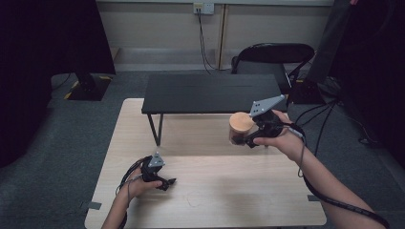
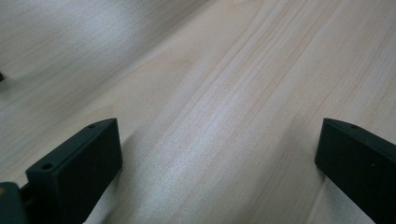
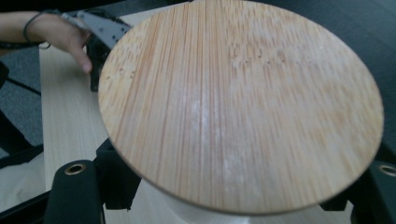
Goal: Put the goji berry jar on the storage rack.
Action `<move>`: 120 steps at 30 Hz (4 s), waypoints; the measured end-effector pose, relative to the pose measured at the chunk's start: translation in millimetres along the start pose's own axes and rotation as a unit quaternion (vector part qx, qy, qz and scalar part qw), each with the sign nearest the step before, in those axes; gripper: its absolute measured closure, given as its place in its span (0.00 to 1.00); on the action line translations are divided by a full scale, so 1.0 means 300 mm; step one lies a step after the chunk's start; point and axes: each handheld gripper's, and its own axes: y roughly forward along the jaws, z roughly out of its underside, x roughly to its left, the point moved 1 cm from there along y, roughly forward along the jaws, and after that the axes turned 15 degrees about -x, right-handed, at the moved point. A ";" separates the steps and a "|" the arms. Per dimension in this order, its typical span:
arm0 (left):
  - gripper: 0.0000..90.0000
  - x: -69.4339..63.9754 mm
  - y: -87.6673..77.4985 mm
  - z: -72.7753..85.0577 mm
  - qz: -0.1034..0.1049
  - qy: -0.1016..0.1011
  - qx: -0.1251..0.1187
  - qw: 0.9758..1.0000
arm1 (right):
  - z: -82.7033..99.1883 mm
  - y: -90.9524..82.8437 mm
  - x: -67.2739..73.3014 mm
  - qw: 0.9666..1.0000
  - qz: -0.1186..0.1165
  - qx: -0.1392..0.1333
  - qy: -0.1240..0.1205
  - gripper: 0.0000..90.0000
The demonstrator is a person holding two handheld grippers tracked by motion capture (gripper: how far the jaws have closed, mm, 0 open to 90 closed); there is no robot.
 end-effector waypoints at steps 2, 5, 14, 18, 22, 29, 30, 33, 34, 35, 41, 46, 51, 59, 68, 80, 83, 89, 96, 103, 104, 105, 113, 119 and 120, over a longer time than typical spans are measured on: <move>0.00 0.000 0.000 0.000 0.000 0.001 0.000 1.000 | -0.031 -0.002 -0.014 1.000 0.013 0.001 -0.001 0.29; 0.00 0.000 0.000 0.000 0.000 0.000 0.000 1.000 | -0.053 0.000 -0.034 1.000 0.024 -0.001 0.003 0.29; 0.00 0.000 0.000 0.001 0.000 -0.001 -0.001 1.000 | -0.105 0.034 -0.077 0.999 0.042 0.005 0.006 0.29; 0.00 -0.001 0.000 0.002 -0.001 -0.001 -0.002 1.000 | -0.114 0.053 -0.103 0.998 0.054 0.002 0.015 0.29; 0.00 -0.001 0.000 0.001 -0.001 0.000 -0.001 1.000 | -0.119 0.057 -0.119 0.998 0.065 -0.001 0.017 0.29; 0.00 -0.001 0.000 0.001 -0.001 -0.001 -0.001 1.000 | -0.136 0.073 -0.160 0.995 0.100 0.006 0.029 0.29; 0.00 0.000 0.000 0.001 0.000 0.000 -0.001 1.000 | -0.136 0.076 -0.168 0.994 0.105 0.004 0.033 0.29; 0.00 0.000 0.000 0.001 0.000 0.000 -0.001 1.000 | -0.133 0.082 -0.185 0.993 0.114 -0.002 0.041 0.29; 0.00 0.000 0.000 0.001 0.000 -0.002 -0.001 1.000 | -0.132 0.087 -0.197 0.992 0.117 -0.004 0.047 0.29; 0.00 0.000 0.000 0.001 0.000 -0.002 -0.001 1.000 | -0.132 0.087 -0.197 0.992 0.117 -0.004 0.047 0.29; 0.00 0.000 0.000 0.001 0.000 -0.001 -0.001 1.000 | -0.141 0.116 -0.211 0.990 0.130 0.009 0.045 0.29; 0.00 0.000 0.000 0.000 0.000 0.000 -0.001 1.000 | -0.136 0.130 -0.229 0.990 0.131 0.010 0.052 0.29; 0.00 0.000 0.000 0.001 0.000 -0.001 -0.001 1.000 | -0.131 0.142 -0.244 0.989 0.133 0.010 0.057 0.29; 0.00 0.000 0.000 0.000 0.000 0.000 0.000 1.000 | -0.119 0.152 -0.262 0.989 0.134 0.015 0.062 0.29; 0.00 0.000 0.000 0.001 0.000 0.000 -0.001 1.000 | -0.087 0.142 -0.287 0.988 0.134 0.001 0.075 0.29; 0.00 0.000 0.000 0.000 0.000 0.000 -0.001 1.000 | -0.088 0.141 -0.287 0.988 0.135 0.003 0.080 0.29; 0.00 0.000 0.000 0.001 0.000 -0.001 -0.001 1.000 | -0.087 0.141 -0.286 0.988 0.135 0.002 0.079 0.28; 0.00 0.000 0.000 0.001 0.000 -0.001 -0.001 1.000 | -0.086 0.136 -0.279 0.988 0.136 0.001 0.079 0.24; 0.00 0.000 0.000 0.001 0.000 0.000 -0.001 1.000 | -0.083 0.127 -0.257 0.987 0.138 -0.004 0.077 0.07; 0.00 0.000 0.000 0.001 0.000 0.000 -0.001 1.000 | -0.054 0.094 -0.233 0.988 0.131 -0.017 0.081 0.01; 0.00 -0.001 0.000 0.001 -0.001 0.000 -0.001 1.000 | -0.045 0.086 -0.225 0.988 0.130 -0.021 0.078 0.00; 0.00 -0.001 0.000 0.002 -0.001 -0.001 -0.002 1.000 | -0.035 0.078 -0.219 0.988 0.129 -0.025 0.077 0.00; 0.00 0.000 0.000 0.000 0.000 0.000 0.000 1.000 | 0.063 0.012 -0.156 0.992 0.105 -0.035 0.069 0.00; 0.00 0.000 0.000 0.000 0.000 0.001 0.000 1.000 | 0.137 -0.021 -0.089 0.993 0.095 -0.033 0.056 0.00; 0.00 0.000 0.000 0.000 0.000 0.001 0.000 1.000 | 0.151 -0.025 -0.075 0.993 0.096 -0.034 0.055 0.00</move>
